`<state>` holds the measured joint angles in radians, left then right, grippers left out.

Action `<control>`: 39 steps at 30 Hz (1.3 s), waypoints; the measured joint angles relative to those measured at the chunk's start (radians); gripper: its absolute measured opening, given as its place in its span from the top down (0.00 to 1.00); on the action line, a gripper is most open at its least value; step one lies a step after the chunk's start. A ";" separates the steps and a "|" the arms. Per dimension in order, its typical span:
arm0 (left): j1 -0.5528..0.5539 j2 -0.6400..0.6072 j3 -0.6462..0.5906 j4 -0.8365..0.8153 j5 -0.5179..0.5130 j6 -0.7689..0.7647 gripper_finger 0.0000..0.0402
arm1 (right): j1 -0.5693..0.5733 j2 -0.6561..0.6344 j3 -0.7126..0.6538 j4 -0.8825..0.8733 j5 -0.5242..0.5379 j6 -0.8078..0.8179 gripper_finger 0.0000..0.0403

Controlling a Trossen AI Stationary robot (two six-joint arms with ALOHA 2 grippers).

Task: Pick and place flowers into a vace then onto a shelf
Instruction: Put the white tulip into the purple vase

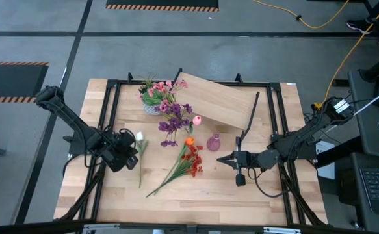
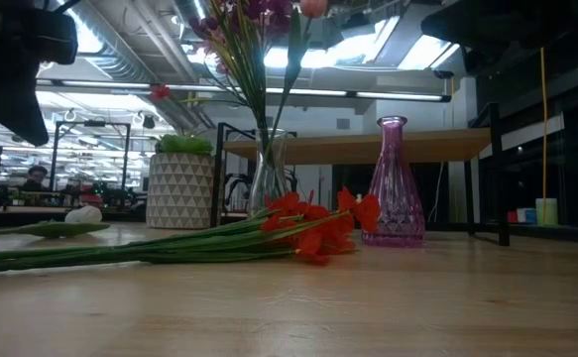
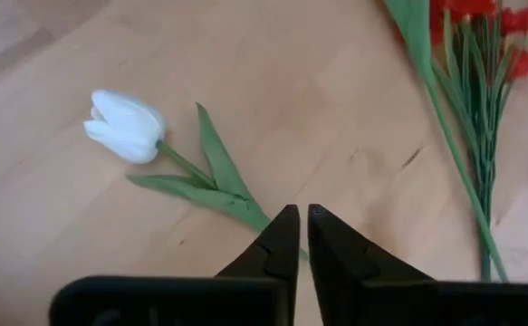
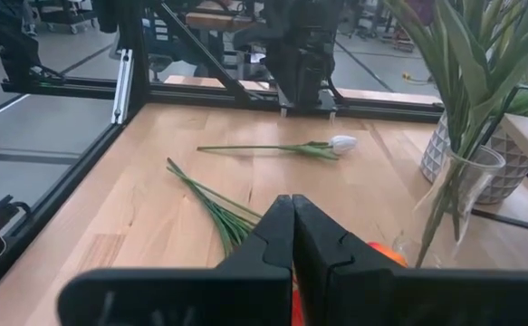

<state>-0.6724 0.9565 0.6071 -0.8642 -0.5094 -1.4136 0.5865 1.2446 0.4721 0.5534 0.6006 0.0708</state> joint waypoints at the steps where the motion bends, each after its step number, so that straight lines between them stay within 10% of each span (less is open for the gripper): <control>1: 0.000 0.005 0.000 0.000 0.003 -0.024 0.92 | 0.000 0.000 0.000 -0.002 0.000 0.000 1.00; 18: 0.000 0.271 0.000 0.036 0.040 -0.286 0.59 | 0.000 0.000 -0.002 -0.050 -0.001 0.005 1.00; 39: 0.000 0.489 -0.001 0.188 0.094 -0.353 0.57 | 0.000 0.000 -0.002 -0.058 -0.002 0.007 1.00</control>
<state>-0.6724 1.4453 0.6064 -0.6762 -0.4152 -1.7670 0.5869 1.2446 0.4704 0.4950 0.5991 0.0780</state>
